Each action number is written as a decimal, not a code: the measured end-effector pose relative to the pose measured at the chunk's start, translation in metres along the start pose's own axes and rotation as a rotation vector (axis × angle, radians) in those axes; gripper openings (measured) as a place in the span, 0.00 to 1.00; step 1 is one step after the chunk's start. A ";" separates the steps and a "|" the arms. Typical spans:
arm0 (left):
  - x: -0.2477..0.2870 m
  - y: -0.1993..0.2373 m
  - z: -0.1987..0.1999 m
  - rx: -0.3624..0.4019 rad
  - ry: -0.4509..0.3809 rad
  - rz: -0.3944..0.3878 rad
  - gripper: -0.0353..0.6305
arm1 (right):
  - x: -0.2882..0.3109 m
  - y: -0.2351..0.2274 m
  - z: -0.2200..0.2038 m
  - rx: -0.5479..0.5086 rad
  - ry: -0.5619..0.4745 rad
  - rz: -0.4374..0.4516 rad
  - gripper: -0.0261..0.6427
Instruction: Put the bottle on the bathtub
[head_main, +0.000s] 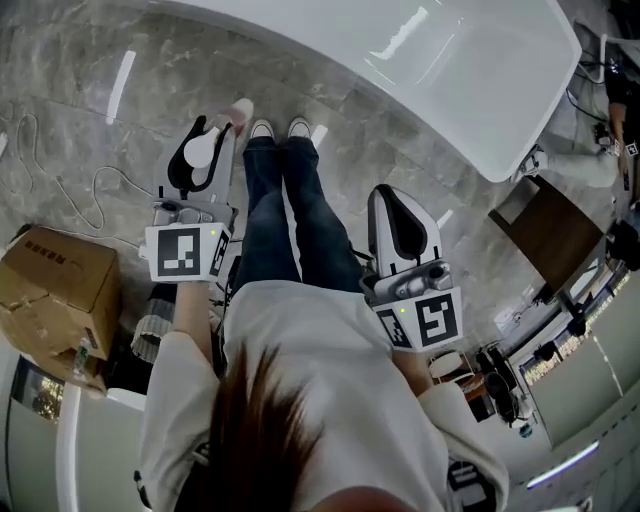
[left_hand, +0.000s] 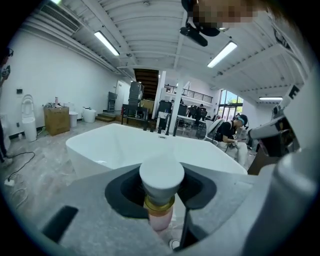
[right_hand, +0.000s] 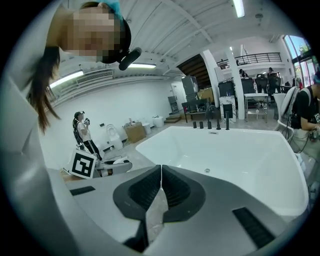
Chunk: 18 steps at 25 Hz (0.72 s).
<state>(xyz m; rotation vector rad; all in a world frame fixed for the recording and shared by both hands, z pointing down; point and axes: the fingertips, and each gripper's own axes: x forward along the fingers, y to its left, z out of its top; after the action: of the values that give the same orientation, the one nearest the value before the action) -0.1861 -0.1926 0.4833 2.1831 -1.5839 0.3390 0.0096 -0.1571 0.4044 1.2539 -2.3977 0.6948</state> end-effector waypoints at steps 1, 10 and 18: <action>0.008 0.001 -0.010 -0.001 0.009 0.000 0.28 | 0.003 -0.002 -0.007 -0.001 0.008 -0.002 0.06; 0.060 0.016 -0.101 0.007 0.084 0.006 0.28 | 0.028 -0.017 -0.058 0.006 0.056 -0.017 0.06; 0.102 0.031 -0.171 0.001 0.143 0.044 0.28 | 0.035 -0.021 -0.099 0.064 0.101 -0.028 0.06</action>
<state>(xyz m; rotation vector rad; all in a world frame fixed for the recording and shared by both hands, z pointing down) -0.1748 -0.2069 0.6840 2.0779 -1.5548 0.4975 0.0151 -0.1343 0.5095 1.2440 -2.2892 0.8124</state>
